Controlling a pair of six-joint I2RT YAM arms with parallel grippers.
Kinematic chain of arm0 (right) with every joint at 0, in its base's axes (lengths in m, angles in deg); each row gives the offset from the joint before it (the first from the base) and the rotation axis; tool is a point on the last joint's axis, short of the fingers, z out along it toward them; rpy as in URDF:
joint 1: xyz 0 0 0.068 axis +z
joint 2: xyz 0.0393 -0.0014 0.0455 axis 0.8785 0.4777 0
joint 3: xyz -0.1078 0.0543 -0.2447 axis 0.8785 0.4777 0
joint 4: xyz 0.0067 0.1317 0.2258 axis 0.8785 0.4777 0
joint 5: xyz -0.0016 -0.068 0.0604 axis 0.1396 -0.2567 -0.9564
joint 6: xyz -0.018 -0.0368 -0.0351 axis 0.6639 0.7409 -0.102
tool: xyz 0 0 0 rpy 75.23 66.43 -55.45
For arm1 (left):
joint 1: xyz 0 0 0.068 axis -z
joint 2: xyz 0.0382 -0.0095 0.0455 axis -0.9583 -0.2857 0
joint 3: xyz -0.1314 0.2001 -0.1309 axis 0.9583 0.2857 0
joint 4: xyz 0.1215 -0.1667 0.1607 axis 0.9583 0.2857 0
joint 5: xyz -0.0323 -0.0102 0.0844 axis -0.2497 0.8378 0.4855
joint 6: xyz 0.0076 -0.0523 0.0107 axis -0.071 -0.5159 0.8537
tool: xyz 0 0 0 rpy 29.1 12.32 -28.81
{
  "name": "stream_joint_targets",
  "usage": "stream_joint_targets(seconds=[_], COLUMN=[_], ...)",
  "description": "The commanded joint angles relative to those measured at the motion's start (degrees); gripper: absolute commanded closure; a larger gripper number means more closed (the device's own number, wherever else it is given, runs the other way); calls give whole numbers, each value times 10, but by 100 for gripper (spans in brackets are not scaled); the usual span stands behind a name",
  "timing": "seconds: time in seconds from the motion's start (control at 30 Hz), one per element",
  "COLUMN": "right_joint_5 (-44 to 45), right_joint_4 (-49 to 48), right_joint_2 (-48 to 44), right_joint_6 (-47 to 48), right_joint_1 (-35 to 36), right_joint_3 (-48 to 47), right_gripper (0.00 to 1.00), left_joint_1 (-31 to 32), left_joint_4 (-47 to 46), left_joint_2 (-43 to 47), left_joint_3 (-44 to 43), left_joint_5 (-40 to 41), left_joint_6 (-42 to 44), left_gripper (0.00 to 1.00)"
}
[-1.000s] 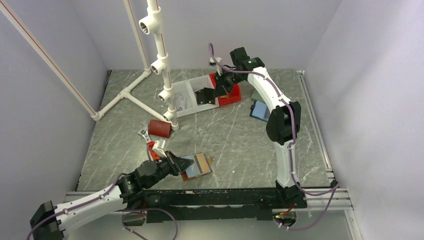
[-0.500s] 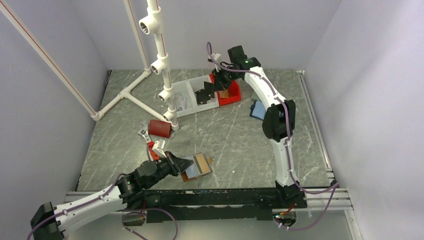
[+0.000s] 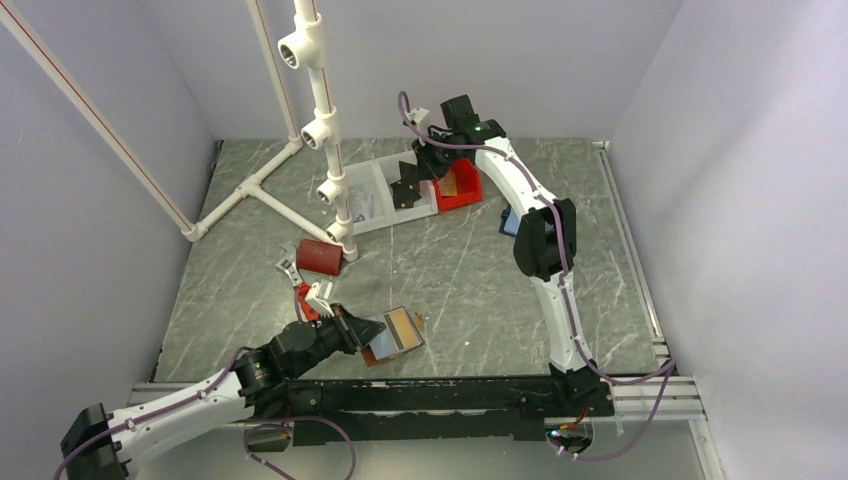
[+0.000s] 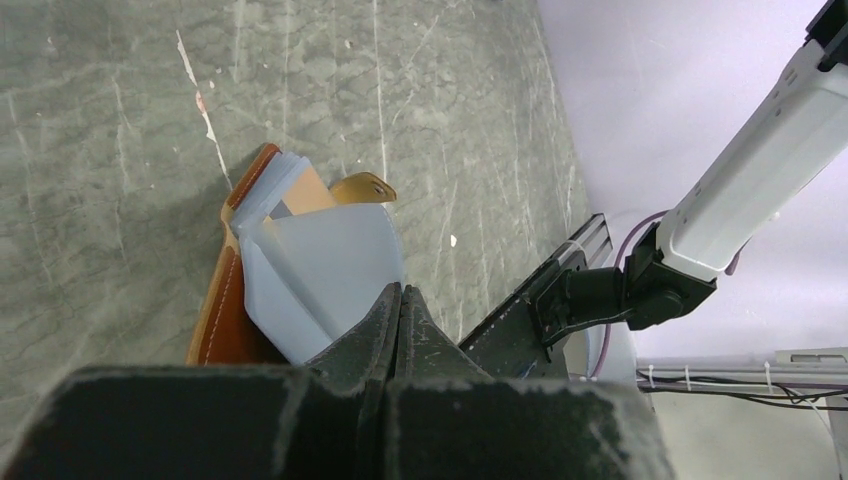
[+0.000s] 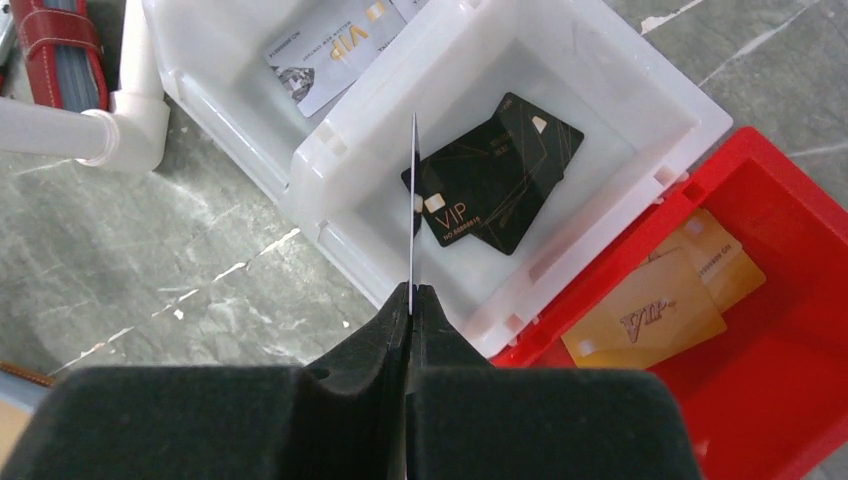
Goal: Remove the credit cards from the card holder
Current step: Place the credit card in the storage box.
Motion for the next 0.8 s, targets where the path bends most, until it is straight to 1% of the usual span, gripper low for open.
stream_joint_targets(seconds=[0.0, 0.27, 0.33, 0.37, 0.5, 0.57, 0.67, 0.77], right_joint_5=[22, 74, 93, 112, 205, 232, 246, 234], right_joint_4=[-30, -59, -71, -79, -113, -122, -125, -124], right_joint_2=[16, 45, 49, 53, 48, 36, 14, -13], right_joint_6=[-6, -23, -25, -22, -37, -44, -50, -55], right_joint_1=[13, 21, 23, 25, 28, 28, 28, 27], right_joint_3=[-32, -37, -35, -37, -48, -48, -42, -23], right_gripper=[100, 99, 87, 85, 82, 81, 78, 74], left_joint_1=[-2, -2, -2, -2, -2, -2, -2, -2], left_joint_4=[-13, 1, -1, 0, 2, 0, -9, -17], left_joint_2=[2, 4, 3, 2, -2, -5, -10, -17], left_joint_3=[-10, -17, -16, -16, -21, -23, -22, -23], left_joint_5=[-3, -3, -3, -4, -6, -9, -11, -17], left_joint_6=[10, 13, 12, 11, 11, 10, 7, 6], left_gripper=[100, 100, 100, 100, 100, 100, 100, 100])
